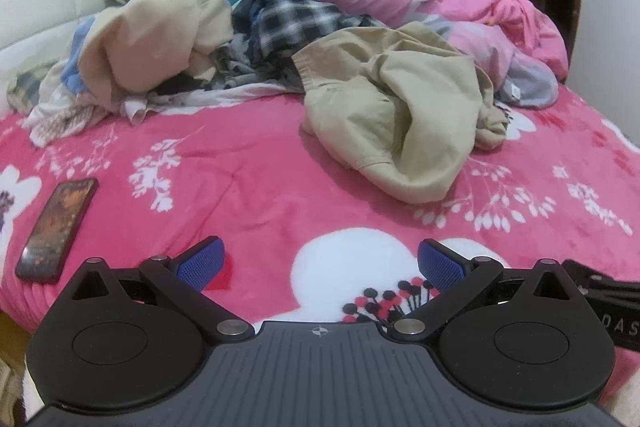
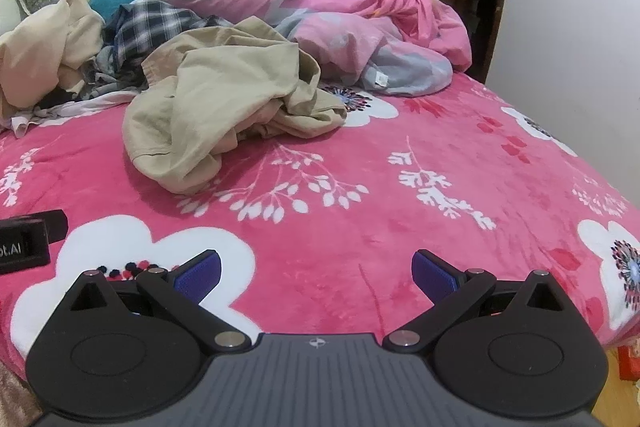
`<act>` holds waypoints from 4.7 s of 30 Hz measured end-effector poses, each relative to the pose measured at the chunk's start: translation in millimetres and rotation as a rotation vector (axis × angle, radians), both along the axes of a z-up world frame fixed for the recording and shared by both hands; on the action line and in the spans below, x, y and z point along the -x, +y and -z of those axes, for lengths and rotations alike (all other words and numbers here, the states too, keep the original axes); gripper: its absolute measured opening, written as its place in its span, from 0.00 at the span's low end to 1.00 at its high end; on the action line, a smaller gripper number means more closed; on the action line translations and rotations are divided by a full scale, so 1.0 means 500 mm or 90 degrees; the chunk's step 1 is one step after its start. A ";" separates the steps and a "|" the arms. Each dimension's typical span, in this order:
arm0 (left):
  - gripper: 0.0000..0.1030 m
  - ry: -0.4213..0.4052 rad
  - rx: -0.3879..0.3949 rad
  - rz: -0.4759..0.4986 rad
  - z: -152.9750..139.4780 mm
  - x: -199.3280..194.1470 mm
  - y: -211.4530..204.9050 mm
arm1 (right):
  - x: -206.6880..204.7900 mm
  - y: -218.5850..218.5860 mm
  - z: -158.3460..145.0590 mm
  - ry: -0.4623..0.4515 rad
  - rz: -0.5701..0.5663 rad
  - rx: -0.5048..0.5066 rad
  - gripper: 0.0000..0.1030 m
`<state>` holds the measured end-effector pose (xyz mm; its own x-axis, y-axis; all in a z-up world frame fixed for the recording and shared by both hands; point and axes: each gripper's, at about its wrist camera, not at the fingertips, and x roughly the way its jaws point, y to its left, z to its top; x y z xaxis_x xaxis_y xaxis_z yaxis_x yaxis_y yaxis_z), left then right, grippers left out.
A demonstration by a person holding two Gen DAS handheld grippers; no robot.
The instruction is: Fold clothes
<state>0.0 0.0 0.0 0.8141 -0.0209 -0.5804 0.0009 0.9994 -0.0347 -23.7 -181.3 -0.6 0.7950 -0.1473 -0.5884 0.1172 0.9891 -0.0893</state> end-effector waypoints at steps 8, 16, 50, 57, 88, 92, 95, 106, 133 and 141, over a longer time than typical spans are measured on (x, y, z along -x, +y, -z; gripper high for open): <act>1.00 0.001 -0.022 -0.005 0.002 -0.002 0.004 | 0.001 -0.004 -0.003 0.010 0.009 -0.016 1.00; 1.00 0.030 0.000 0.009 0.014 -0.004 0.013 | -0.002 -0.007 -0.001 0.011 0.018 -0.015 1.00; 1.00 0.018 -0.072 -0.009 0.003 0.003 0.008 | -0.004 0.009 -0.007 0.012 0.003 -0.011 1.00; 1.00 0.018 -0.070 -0.014 0.004 0.006 0.016 | -0.002 0.017 -0.007 0.012 -0.002 -0.008 1.00; 1.00 0.028 -0.073 -0.021 0.011 -0.004 0.027 | -0.012 0.028 -0.008 0.016 -0.009 -0.005 1.00; 1.00 0.028 -0.074 -0.022 0.012 -0.007 0.027 | -0.016 0.029 -0.008 0.017 -0.010 -0.005 1.00; 1.00 0.030 -0.075 -0.023 0.012 -0.011 0.027 | -0.020 0.030 -0.007 0.018 -0.013 -0.005 1.00; 1.00 0.034 -0.073 -0.030 0.016 -0.026 0.032 | -0.034 0.035 -0.004 0.017 -0.018 -0.004 1.00; 1.00 0.040 0.132 -0.027 0.069 -0.123 0.114 | -0.084 -0.015 0.042 -0.038 -0.076 -0.106 1.00; 1.00 0.009 0.120 -0.025 0.061 -0.198 0.134 | -0.162 -0.037 0.018 -0.048 -0.095 -0.174 1.00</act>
